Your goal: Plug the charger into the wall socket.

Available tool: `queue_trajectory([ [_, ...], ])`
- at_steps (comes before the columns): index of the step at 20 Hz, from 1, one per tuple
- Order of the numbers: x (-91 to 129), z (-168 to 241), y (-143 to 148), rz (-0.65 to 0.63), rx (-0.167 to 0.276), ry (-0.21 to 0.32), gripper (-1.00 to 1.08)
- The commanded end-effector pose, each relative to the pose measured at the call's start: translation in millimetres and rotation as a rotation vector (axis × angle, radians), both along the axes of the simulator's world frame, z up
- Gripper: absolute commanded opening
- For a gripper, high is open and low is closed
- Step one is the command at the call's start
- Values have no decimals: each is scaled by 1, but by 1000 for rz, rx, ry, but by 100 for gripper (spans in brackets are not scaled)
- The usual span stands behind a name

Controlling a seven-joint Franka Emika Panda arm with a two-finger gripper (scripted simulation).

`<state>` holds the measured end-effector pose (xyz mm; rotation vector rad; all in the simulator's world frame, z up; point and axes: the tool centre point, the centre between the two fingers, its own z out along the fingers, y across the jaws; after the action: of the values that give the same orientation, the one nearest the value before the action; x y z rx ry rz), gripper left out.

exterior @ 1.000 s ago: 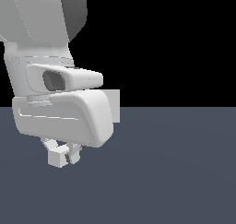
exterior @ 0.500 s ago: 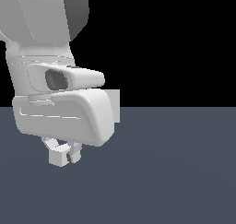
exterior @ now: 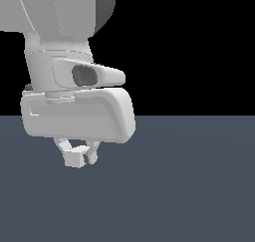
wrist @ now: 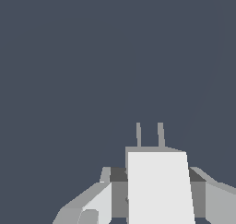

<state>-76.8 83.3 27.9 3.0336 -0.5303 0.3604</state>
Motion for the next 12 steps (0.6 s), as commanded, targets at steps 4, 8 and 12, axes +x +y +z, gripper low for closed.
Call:
queue_trajectory([
  [4,9,15,-13,94,-2,-2,-100],
  [8,18,26,-22,170,-2,-3,-100],
  [12,26,37,-30,242,-2,-3,-100],
])
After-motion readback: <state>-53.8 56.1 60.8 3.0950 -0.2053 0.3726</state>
